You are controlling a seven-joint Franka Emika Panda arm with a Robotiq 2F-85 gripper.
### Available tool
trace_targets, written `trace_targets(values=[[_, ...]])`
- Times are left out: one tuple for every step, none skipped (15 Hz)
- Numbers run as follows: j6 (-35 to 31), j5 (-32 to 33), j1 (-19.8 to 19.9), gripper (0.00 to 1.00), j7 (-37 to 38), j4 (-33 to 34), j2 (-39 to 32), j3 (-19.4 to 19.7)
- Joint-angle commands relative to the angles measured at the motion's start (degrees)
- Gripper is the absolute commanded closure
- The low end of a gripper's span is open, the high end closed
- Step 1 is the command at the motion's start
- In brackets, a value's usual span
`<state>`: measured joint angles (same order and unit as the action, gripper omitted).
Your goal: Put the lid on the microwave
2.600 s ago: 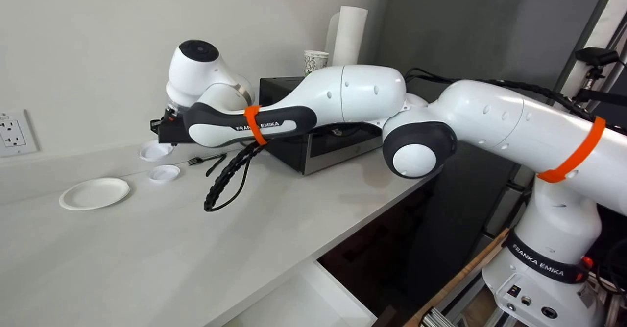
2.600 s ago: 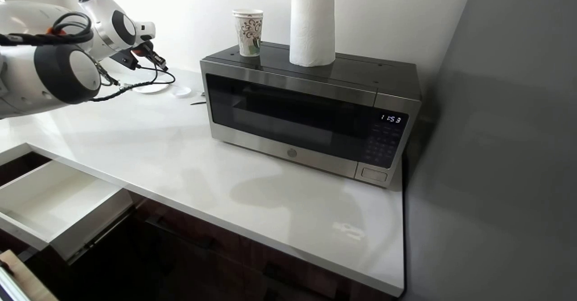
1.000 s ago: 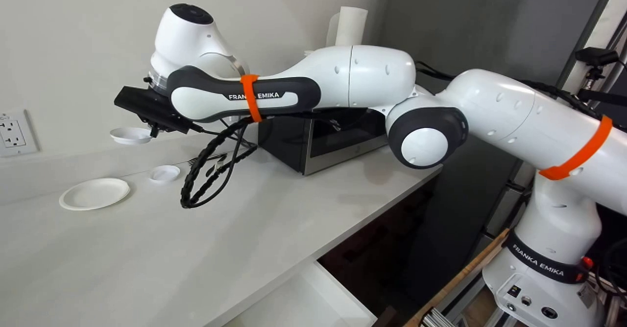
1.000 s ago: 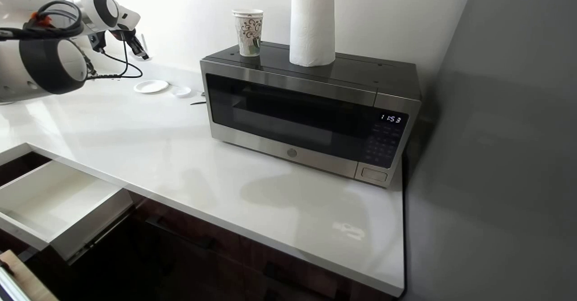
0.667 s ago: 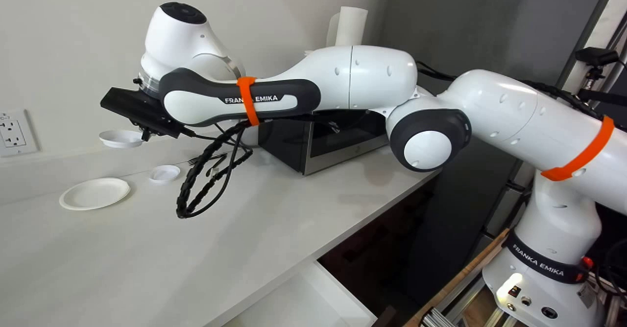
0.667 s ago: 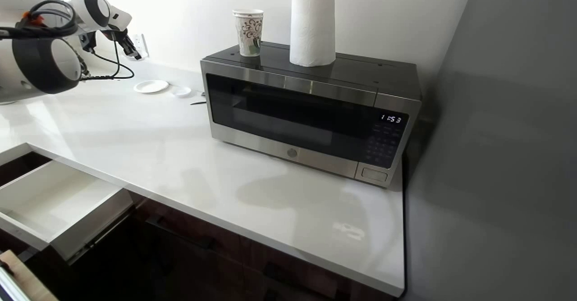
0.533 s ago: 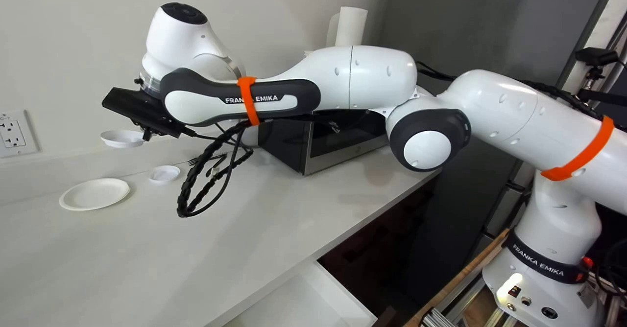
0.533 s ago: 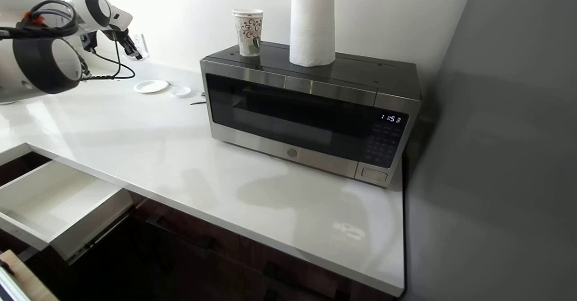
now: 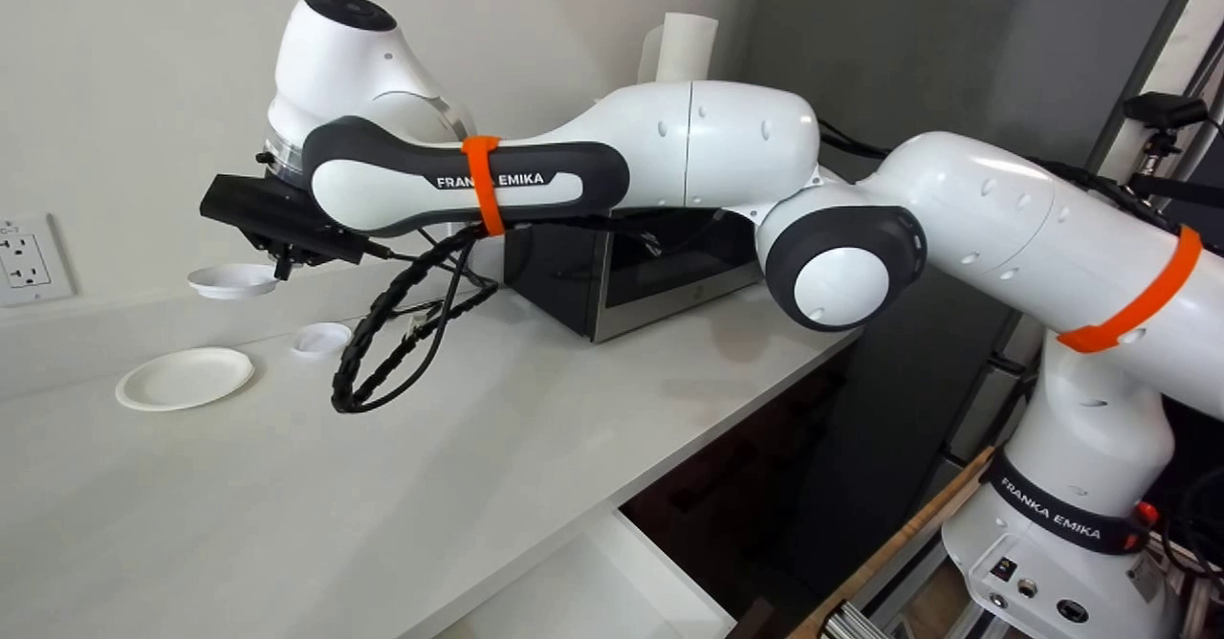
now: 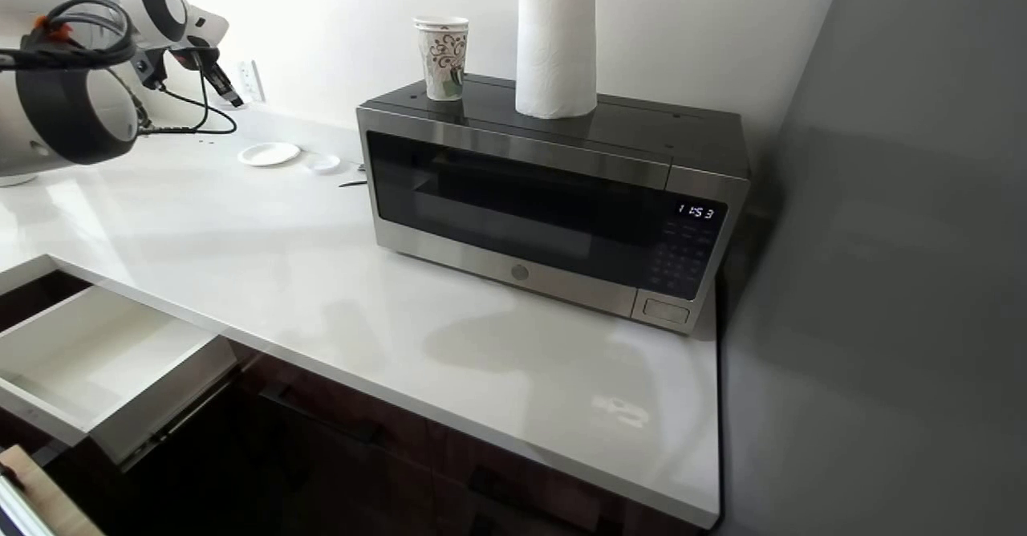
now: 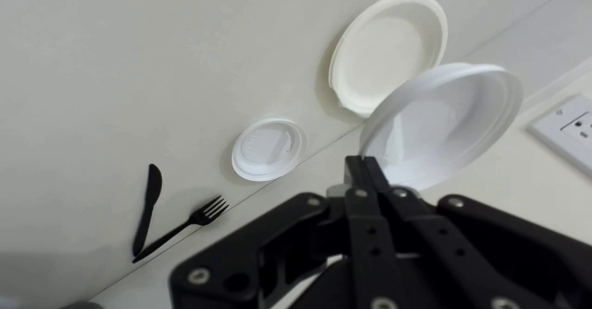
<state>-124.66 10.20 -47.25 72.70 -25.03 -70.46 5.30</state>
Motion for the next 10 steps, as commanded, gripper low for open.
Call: trace_targets(values=[[8.8, 2.1, -2.6, 1.0, -0.5, -0.5, 3.6, 2.4], [10.9, 3.2, -3.4, 1.0, 1.6, -0.1, 4.0, 3.7], [13.5, 4.4, -4.3, 1.0, 4.7, 0.2, 4.5, 5.2], [16.5, 5.2, -5.1, 1.0, 8.3, 0.4, 5.0, 6.2], [19.0, 5.7, -5.7, 1.0, 10.9, 0.5, 5.4, 6.8], [21.5, 6.1, -6.3, 1.0, 13.6, 0.5, 5.8, 7.3], [24.1, 6.1, -6.6, 1.0, 16.1, 0.6, 6.2, 7.3], [26.4, 5.9, -6.8, 1.0, 18.6, 0.7, 6.5, 7.3], [28.6, 5.8, -7.0, 1.0, 21.1, 0.8, 6.8, 7.2], [30.6, 5.8, -7.1, 1.0, 23.7, 0.9, 7.0, 7.2]])
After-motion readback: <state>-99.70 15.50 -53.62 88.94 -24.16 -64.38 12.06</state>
